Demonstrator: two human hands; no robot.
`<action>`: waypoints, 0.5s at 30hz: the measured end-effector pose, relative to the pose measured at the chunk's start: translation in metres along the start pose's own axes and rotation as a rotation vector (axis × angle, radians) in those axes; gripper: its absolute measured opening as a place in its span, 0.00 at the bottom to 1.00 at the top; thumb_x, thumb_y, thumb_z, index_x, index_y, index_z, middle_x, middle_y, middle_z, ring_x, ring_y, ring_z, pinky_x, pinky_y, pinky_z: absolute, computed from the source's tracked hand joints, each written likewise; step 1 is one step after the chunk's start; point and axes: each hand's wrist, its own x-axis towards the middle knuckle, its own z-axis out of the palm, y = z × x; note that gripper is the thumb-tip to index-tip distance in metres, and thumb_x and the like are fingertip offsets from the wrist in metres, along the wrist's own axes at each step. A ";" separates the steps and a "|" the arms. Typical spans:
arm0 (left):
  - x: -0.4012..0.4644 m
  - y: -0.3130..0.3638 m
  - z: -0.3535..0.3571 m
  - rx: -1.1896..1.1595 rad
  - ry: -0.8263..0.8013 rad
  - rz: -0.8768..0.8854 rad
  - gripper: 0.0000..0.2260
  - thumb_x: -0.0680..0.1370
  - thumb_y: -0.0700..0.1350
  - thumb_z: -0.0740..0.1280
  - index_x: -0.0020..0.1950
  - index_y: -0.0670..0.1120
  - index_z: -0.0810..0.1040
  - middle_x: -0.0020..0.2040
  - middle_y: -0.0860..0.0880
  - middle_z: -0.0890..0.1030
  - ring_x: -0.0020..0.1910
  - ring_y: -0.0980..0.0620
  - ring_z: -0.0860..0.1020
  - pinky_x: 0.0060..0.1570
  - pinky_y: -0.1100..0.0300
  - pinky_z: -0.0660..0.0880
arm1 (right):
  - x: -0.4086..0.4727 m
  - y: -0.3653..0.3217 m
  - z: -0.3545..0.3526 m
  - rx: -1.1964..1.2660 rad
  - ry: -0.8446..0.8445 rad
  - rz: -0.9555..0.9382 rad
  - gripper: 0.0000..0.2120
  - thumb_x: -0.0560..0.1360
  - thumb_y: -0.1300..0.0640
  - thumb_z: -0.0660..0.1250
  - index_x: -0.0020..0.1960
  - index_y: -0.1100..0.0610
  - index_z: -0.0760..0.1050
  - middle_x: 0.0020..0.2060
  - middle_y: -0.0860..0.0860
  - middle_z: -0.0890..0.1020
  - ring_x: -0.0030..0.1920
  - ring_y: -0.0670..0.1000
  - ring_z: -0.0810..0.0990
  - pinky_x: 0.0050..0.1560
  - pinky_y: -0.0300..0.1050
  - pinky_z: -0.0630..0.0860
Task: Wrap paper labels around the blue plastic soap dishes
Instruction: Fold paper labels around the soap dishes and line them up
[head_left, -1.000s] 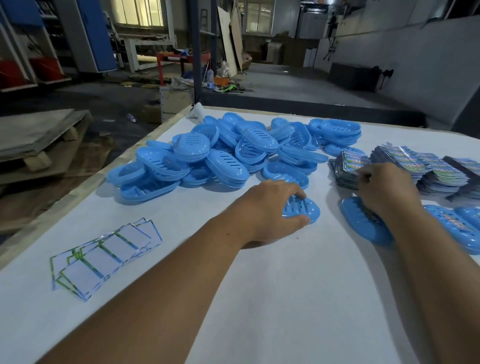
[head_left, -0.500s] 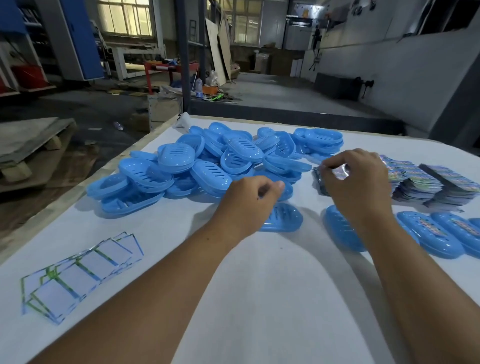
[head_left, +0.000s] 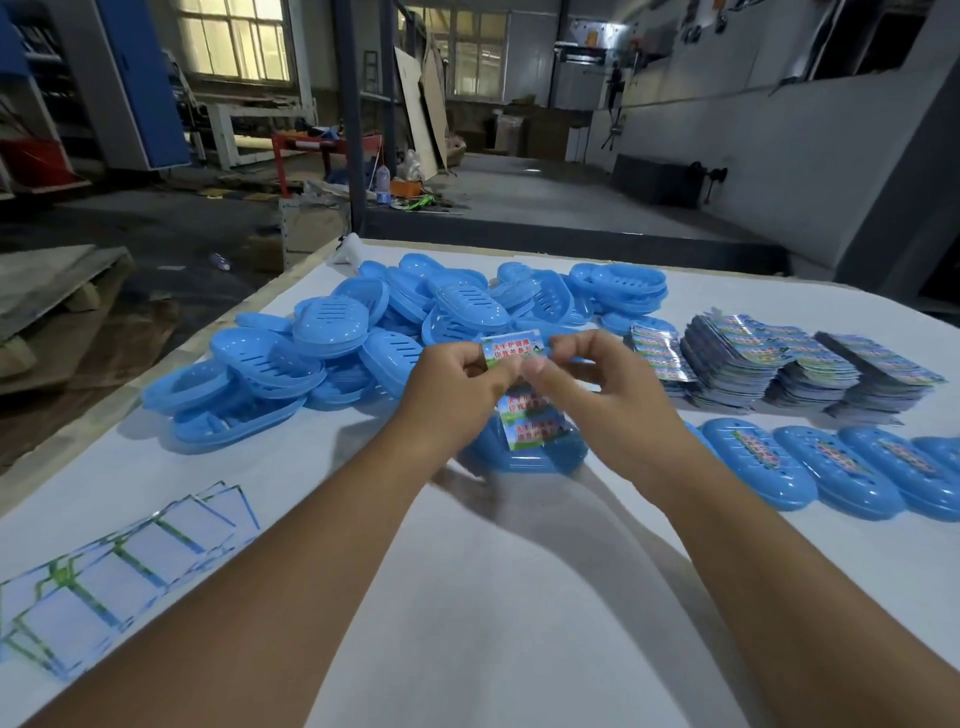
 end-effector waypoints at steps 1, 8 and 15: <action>-0.001 0.000 0.001 0.024 -0.025 0.026 0.05 0.77 0.48 0.73 0.44 0.49 0.85 0.40 0.50 0.87 0.41 0.52 0.85 0.44 0.56 0.82 | 0.003 0.001 -0.002 0.071 0.045 0.042 0.10 0.75 0.53 0.76 0.47 0.54 0.75 0.49 0.53 0.86 0.49 0.51 0.85 0.47 0.48 0.83; -0.004 0.005 0.001 0.021 -0.001 0.060 0.11 0.78 0.47 0.71 0.36 0.49 0.82 0.31 0.59 0.83 0.31 0.64 0.80 0.31 0.73 0.72 | 0.013 0.008 -0.013 0.139 0.152 0.146 0.12 0.76 0.62 0.73 0.43 0.54 0.70 0.37 0.56 0.80 0.41 0.53 0.82 0.46 0.52 0.82; -0.006 0.008 -0.003 0.071 0.017 0.064 0.14 0.79 0.44 0.68 0.33 0.50 0.79 0.29 0.59 0.81 0.29 0.66 0.77 0.27 0.75 0.69 | 0.013 0.007 -0.013 0.096 0.162 0.162 0.11 0.76 0.61 0.74 0.43 0.54 0.72 0.39 0.57 0.84 0.44 0.58 0.85 0.42 0.47 0.82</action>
